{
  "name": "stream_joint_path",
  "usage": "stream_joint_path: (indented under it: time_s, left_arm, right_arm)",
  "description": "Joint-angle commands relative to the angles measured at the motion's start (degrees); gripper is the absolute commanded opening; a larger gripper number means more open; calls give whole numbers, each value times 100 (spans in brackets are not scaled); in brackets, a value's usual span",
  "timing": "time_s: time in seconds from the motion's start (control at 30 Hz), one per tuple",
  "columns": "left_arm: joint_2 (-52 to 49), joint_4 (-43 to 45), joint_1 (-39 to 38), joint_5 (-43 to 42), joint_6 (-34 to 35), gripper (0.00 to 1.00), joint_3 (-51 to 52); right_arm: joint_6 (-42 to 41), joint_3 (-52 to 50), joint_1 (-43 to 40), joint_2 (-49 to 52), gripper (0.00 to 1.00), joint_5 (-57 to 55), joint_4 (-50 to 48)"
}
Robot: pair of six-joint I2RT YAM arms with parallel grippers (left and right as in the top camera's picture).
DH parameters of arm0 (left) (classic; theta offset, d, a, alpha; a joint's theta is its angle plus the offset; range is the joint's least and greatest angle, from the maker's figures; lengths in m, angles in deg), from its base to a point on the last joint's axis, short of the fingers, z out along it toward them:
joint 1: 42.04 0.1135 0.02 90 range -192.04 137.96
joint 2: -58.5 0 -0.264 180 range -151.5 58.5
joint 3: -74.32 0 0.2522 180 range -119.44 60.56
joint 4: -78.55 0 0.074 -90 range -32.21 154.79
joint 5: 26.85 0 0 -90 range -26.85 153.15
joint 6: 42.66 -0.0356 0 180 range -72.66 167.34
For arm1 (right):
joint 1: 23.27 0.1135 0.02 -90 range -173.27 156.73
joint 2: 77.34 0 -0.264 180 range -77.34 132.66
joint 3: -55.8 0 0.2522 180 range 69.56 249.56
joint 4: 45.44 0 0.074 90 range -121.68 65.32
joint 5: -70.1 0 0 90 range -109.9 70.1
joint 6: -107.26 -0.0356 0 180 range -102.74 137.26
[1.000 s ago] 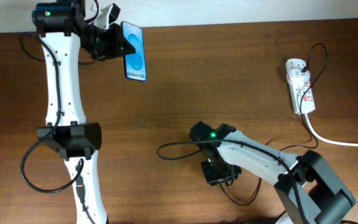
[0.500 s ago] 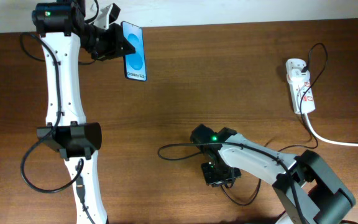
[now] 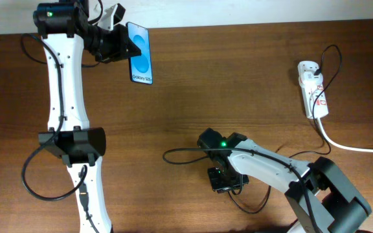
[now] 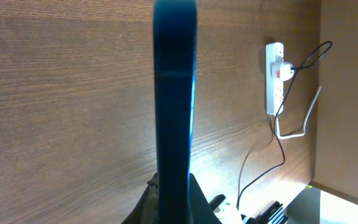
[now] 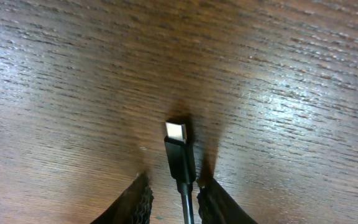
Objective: Plug charger to phone and switch on socket
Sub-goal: 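Grasp the black USB-C cable plug with the right gripper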
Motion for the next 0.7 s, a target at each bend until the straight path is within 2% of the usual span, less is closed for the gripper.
stream_joint_path:
  time_s: [0.0, 0.07, 0.43, 0.53, 0.6, 0.67]
  left_arm:
    - [57, 26, 37, -214, 55, 0, -63]
    - [57, 26, 37, -214, 55, 0, -63]
    - [57, 26, 35, -214, 55, 0, -63]
    - [57, 24, 35, -214, 55, 0, -63]
    - [57, 24, 35, -216, 55, 0, -63]
    - [57, 31, 35, -260, 50, 0, -63]
  right_arm:
    - [42, -24, 20, -4, 25, -103, -92]
    - [61, -24, 20, -4, 23, -103, -94]
    - [227, -24, 15, -4, 21, -216, -201]
    - [227, -24, 15, -4, 18, -214, -199]
    - [229, -15, 15, -4, 11, -212, -195]
    - [227, 68, 15, -4, 11, -210, -125]
